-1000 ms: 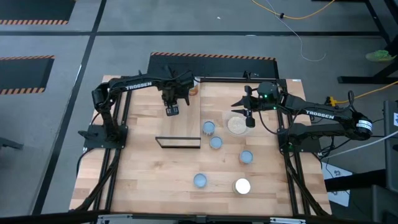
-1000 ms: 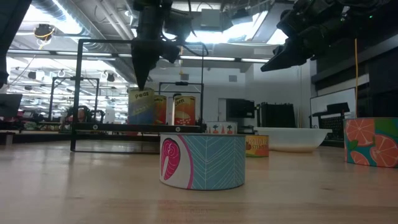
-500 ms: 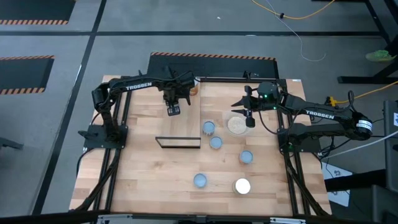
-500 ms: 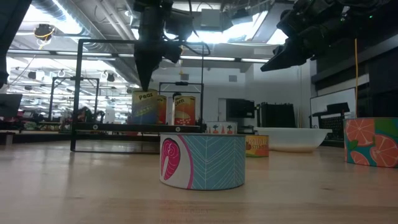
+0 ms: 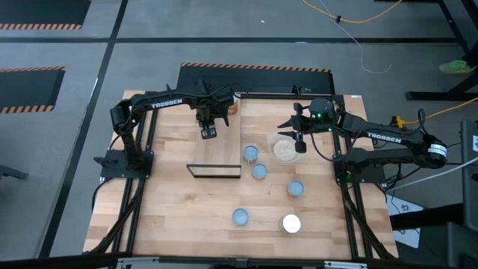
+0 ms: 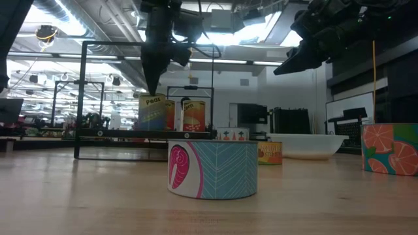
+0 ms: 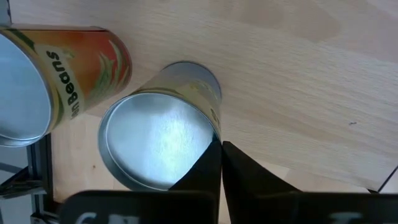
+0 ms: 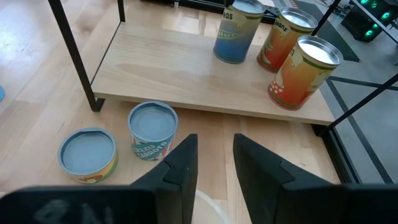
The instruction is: Pick and place cans onto a shelf
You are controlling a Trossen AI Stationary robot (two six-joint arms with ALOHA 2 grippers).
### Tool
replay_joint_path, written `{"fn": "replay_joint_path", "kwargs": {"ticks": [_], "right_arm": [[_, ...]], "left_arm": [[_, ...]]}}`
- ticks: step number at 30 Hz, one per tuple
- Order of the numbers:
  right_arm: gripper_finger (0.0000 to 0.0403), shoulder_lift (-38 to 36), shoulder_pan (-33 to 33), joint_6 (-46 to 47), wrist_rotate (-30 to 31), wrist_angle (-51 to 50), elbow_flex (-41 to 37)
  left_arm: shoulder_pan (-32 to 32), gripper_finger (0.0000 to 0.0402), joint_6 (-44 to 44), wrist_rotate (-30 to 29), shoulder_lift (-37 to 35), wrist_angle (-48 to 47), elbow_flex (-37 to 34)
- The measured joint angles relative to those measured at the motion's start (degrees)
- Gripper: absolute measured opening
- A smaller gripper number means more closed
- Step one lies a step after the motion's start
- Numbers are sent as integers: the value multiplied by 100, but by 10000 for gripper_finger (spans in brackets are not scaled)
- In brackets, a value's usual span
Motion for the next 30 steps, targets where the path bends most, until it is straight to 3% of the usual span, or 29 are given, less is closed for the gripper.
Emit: {"fn": "replay_joint_path", "kwargs": {"ticks": [11, 18, 23, 30], "right_arm": [[108, 0, 2, -2, 0, 0, 0], [108, 0, 1, 6, -33, 63, 0], [108, 0, 0, 384, -700, 397, 0], [108, 2, 109, 1750, -1942, 731, 444]], "left_arm": [[-1, 65, 1, 0, 0, 0, 0], [-1, 67, -43, 2, -52, 0, 0], [-57, 69, 62, 0, -413, 8, 1], [-309, 68, -7, 20, -1243, 48, 7]]}}
